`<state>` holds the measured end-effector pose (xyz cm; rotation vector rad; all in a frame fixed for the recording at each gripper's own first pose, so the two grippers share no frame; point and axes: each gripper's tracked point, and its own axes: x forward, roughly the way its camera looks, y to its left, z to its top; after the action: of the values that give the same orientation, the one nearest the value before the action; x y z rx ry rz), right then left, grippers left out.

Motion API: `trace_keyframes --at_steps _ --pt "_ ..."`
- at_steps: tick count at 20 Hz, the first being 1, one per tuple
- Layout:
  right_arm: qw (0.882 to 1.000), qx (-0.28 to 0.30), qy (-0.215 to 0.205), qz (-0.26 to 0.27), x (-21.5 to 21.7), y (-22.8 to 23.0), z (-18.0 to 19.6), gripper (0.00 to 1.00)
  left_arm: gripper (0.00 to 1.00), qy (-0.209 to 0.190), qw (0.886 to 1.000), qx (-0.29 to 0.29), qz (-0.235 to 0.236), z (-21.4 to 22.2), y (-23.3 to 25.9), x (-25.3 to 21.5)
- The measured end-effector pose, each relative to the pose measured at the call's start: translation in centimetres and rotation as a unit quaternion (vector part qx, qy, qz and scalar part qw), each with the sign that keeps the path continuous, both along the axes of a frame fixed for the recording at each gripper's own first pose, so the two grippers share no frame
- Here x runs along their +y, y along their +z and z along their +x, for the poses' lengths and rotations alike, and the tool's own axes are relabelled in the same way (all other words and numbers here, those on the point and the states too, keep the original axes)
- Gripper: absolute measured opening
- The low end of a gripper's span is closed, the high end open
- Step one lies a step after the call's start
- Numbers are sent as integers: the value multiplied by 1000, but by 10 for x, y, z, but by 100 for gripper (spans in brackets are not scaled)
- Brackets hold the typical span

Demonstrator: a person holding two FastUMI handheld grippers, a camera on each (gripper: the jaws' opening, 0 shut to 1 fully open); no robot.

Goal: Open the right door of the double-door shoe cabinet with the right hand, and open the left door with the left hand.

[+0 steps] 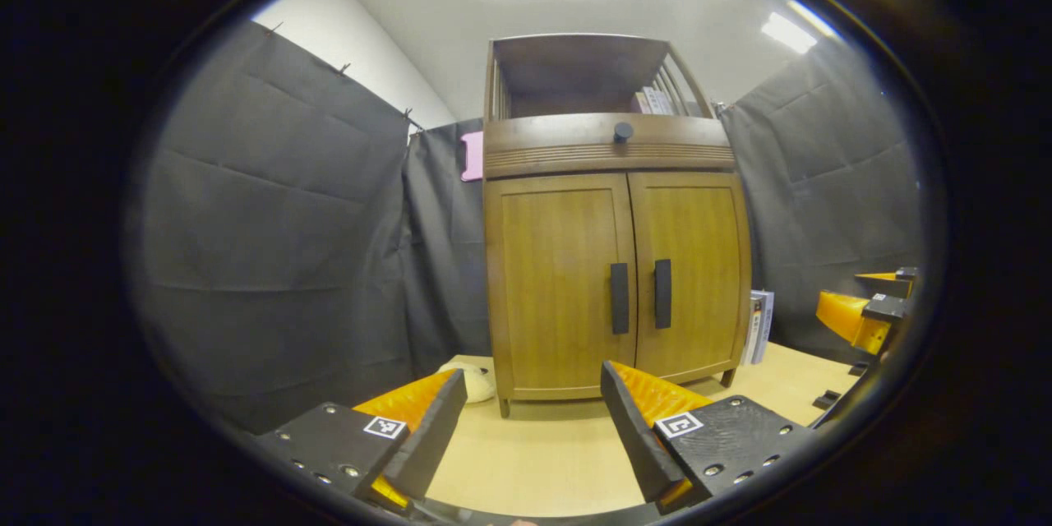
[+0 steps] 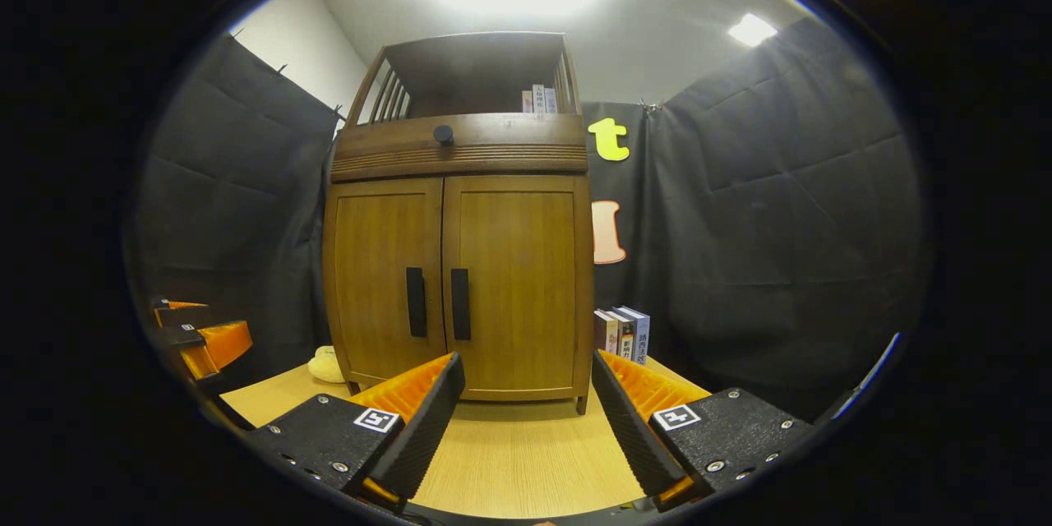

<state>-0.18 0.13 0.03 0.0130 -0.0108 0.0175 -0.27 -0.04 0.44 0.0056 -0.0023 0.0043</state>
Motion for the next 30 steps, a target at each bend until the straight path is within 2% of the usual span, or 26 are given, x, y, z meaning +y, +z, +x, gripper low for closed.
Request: trace_keyframes --at_steps 2,3,5,6,7,10,11,17,19,20,21,29,30 --pt "1000 2 2 0 1 -2 0 96 94 1 1000 0 0 0 0 0" --pt "1000 2 2 0 1 -2 0 96 99 1 1000 0 -1 0 -2 0" --pt "1000 2 3 1 1 -2 0 96 98 1 1000 0 0 0 -2 1" --pt "1000 2 4 1 1 -3 0 96 94 1 1000 0 0 0 -1 1" --pt "1000 2 4 2 1 -2 0 96 99 1 1000 -2 1 0 -1 0" --pt "1000 0 5 4 2 -2 1 96 98 2 1000 -6 4 -1 0 0" --pt "1000 -1 5 4 2 -1 1 96 94 2 1000 -7 5 0 0 1" --pt "1000 -15 15 6 6 4 5 96 94 15 1000 -9 1 0 0 3" --pt "1000 -15 21 10 12 11 22 96 94 20 1000 -9 1 0 1 4" --pt "1000 -13 25 13 18 16 40 96 98 23 1000 -10 1 0 2 5" --pt "999 -12 27 17 22 19 51 96 94 26 1000 -10 2 0 3 5" --pt "998 -20 48 26 45 28 97 96 94 66 998 -9 4 6 5 10" --pt "998 -20 48 28 48 28 103 96 98 71 997 -9 4 6 6 11"
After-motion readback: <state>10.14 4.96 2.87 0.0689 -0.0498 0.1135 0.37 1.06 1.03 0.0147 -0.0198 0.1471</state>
